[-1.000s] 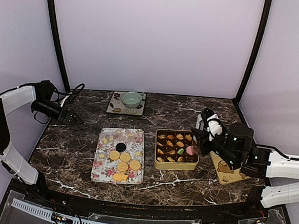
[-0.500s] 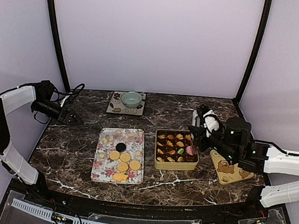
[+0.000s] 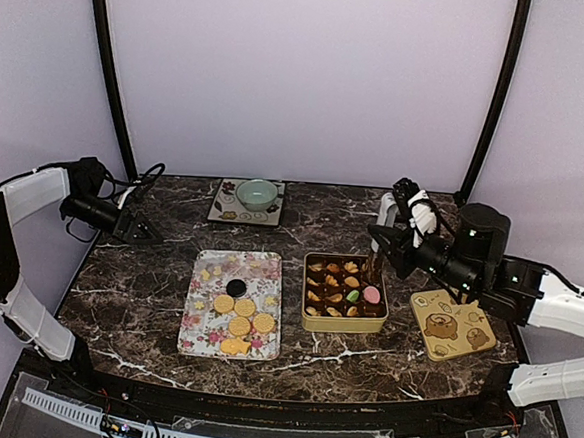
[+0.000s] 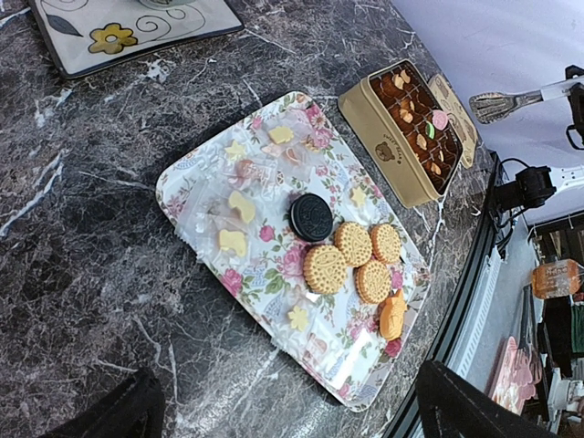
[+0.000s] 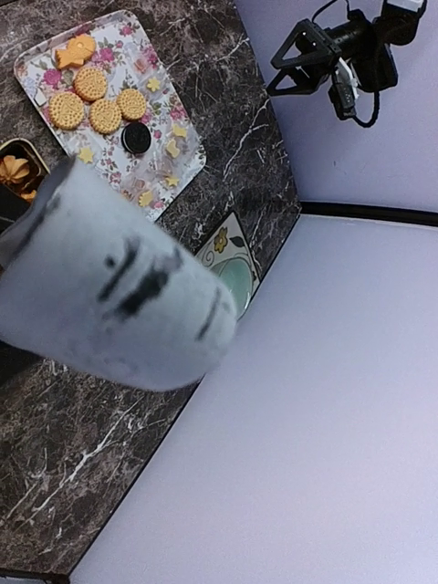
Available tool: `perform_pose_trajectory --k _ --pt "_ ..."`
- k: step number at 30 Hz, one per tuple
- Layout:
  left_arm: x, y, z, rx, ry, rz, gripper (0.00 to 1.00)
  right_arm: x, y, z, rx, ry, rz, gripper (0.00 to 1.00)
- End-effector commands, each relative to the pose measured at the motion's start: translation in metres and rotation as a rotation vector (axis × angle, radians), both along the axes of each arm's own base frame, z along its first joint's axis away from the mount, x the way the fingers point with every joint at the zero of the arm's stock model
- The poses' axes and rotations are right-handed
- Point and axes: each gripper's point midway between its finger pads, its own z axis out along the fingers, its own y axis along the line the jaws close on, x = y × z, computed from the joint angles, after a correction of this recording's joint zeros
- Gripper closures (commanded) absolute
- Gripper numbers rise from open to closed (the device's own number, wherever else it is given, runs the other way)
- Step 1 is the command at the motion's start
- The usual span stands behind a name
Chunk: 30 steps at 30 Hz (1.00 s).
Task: Pack the cookies
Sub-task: Pick up the fake cookies from the empty pocket of the box.
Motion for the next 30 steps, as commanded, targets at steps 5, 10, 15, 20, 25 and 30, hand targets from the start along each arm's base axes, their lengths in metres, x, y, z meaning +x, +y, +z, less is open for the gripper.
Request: perform_pose_trajectory --k 5,10,15,20,25,30 --pt "0.002 -0.001 0.013 -0.016 -0.035 -0.007 0.01 0.010 -0.007 -0.006 0.059 0.032 0.051 0.63" --pt "0.001 -0.001 0.013 -0.016 -0.031 -0.007 0.01 0.017 -0.008 -0.014 0.059 0.052 0.078 0.63" --pt "0.000 -0.001 0.013 -0.013 -0.032 -0.008 0.01 0.022 -0.012 -0.016 0.061 0.054 0.092 0.63" --pt "0.001 -0.001 0.013 -0.015 -0.029 -0.007 0.01 0.027 -0.014 -0.021 0.048 0.063 0.097 0.63" --pt "0.001 0.000 0.014 -0.011 -0.032 -0.006 0.01 0.031 -0.016 -0.029 0.045 0.080 0.105 0.64" --pt "0.001 -0.001 0.015 -0.011 -0.031 -0.006 0.01 0.035 -0.021 -0.035 0.049 0.091 0.101 0.64"
